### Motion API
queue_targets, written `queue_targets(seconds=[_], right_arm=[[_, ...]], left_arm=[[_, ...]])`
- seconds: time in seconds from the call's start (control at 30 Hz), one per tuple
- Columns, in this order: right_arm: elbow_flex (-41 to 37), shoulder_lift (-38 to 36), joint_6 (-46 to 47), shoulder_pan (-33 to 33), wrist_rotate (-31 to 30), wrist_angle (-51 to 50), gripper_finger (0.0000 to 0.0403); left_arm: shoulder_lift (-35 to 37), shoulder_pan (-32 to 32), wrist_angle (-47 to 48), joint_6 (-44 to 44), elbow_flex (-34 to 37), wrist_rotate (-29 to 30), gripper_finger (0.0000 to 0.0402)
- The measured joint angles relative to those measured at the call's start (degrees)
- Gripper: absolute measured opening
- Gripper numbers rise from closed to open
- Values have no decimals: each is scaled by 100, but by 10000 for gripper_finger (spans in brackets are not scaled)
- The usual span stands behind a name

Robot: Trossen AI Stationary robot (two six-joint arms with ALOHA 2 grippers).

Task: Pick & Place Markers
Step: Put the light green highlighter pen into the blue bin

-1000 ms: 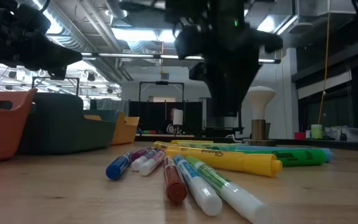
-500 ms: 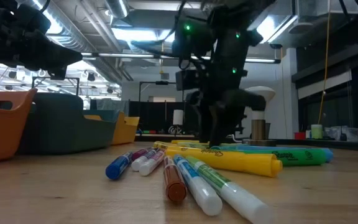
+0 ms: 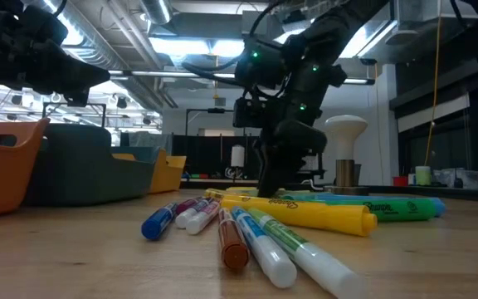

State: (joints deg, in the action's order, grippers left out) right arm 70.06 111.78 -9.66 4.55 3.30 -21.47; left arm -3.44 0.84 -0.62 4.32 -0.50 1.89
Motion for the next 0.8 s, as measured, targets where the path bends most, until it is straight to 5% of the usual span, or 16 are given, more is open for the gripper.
queue_targets(seconds=[0.43,0.8], right_arm=[[-28,-179,351,132,659,472,63],[-16,-688,366,90,677,2485,63]], left_arm=[[1,0,0,0,-1,0,13],[2,0,0,0,0,-1,10]])
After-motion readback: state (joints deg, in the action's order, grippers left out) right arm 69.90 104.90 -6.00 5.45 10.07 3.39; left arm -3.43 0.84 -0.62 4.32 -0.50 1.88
